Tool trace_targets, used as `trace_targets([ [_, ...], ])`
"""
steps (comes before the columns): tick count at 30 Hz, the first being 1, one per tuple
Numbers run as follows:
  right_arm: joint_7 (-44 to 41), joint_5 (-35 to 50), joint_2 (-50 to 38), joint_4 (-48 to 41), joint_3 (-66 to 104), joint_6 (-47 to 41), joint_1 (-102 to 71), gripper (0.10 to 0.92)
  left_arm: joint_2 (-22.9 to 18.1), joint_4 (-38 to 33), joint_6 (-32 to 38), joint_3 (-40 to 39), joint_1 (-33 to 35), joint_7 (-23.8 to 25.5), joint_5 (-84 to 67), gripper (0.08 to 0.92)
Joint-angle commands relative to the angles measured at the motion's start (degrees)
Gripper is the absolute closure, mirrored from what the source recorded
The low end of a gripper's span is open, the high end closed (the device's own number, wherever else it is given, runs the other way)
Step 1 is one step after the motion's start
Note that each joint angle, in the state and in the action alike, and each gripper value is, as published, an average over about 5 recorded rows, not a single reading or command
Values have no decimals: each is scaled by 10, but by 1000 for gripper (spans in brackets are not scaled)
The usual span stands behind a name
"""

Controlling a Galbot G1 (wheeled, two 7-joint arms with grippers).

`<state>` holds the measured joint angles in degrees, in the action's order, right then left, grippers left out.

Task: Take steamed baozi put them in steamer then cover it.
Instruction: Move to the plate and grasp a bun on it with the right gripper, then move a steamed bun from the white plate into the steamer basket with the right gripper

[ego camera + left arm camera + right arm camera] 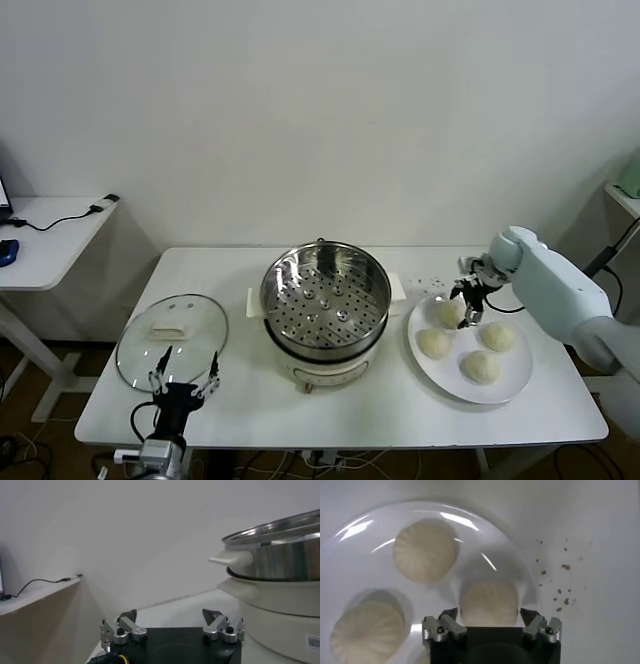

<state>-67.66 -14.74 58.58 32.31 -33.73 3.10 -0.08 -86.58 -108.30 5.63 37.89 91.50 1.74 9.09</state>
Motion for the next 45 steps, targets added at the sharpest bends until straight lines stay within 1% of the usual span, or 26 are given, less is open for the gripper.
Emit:
trace_targets([
  [1,-1,-7,12,-14,-2,2,4,268,1,0,1,0,0,0,-1,177],
  [8,-3,-7,9,-8,1,4,2,341,1,-1,-5,0,0,-7,-1,177],
  [13,-9,-2,-4,7,-1,25,14,354,2,0,-10,0,1,-14,-3,177],
  [16,-29,7,-19,30,-21,50,42,355,2,-1,-11,0,3,-15,-4,177],
  [21,-77,28,-42,86,-98,100,136,355,4,-3,-8,1,5,-14,-5,177],
  [24,-96,67,-47,129,-179,124,215,355,4,-4,-9,1,6,-14,-5,177],
  [27,-106,105,-36,161,-247,155,287,355,3,-5,-10,0,6,-14,-4,177],
  [30,-109,120,-12,182,-296,196,352,355,4,-7,-10,-1,7,-13,-3,177],
  [37,-98,91,60,229,-318,273,410,348,3,-8,-11,-5,10,-13,-2,177],
  [45,-56,-24,137,289,-287,338,363,347,5,-8,-11,-5,15,-13,-2,177],
])
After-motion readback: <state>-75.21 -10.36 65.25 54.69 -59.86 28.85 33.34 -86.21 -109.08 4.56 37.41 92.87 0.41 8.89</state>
